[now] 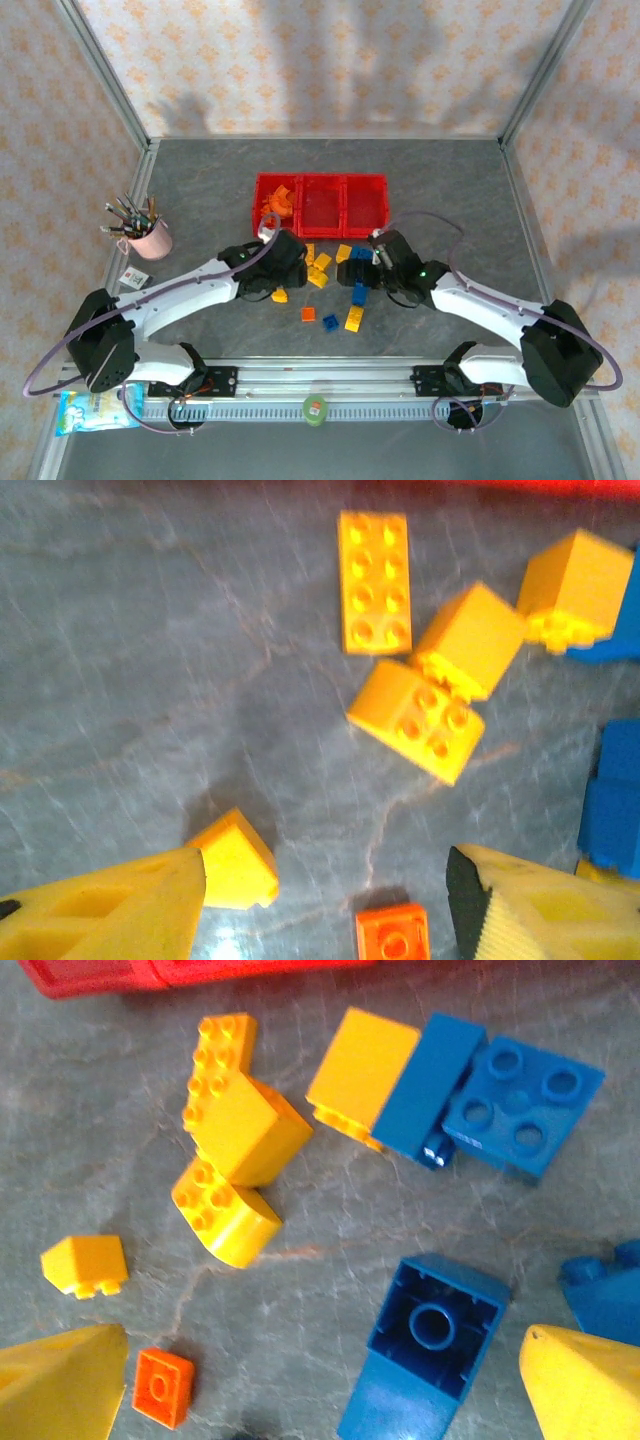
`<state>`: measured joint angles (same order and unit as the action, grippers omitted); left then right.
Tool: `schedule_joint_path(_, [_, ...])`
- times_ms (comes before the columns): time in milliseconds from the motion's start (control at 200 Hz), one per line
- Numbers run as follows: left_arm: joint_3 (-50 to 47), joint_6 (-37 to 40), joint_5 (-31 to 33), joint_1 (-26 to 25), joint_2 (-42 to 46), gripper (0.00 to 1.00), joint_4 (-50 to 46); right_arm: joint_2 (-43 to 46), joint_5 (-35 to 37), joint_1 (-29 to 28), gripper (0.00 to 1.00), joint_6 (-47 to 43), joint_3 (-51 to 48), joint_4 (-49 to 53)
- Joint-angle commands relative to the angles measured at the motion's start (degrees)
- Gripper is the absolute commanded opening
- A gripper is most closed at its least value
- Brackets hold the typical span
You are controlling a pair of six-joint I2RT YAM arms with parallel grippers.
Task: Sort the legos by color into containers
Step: Pick up the lego from the middle-left of the table.
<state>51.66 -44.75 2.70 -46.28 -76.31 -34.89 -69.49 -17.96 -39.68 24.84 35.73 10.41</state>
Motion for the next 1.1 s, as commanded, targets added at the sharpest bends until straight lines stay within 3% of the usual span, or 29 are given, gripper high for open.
schedule_joint_path(0, [-1.87,-4.37,-0.86,-3.08,-1.29,0.70,2.02,1.53,-0.70,0.28,1.00,-0.78,-2.47,-2.14])
schedule_joint_path(310, [-4.06,-6.26,-1.82,-9.16,-9.12,0.76,5.69,3.31,1.84,0.31,1.00,1.71,-5.22,-2.67])
schedule_joint_path(425, [-2.86,-7.36,0.72,-9.80,-11.58,0.76,3.54,3.64,2.73,0.31,1.00,1.86,-5.17,-2.11])
schedule_joint_path(546, [-3.24,-7.78,-2.12,-10.66,-12.37,0.76,7.42,4.33,3.60,0.31,1.00,2.18,-5.66,-2.10])
schedule_joint_path(816, [0.63,-10.13,0.48,-12.48,-18.19,0.66,3.68,4.79,4.16,0.31,1.00,1.90,-5.49,-1.79])
schedule_joint_path(1096, [-0.66,-11.67,1.59,-12.67,-18.27,0.51,2.64,4.97,4.40,0.31,1.00,1.61,-5.40,-1.80])
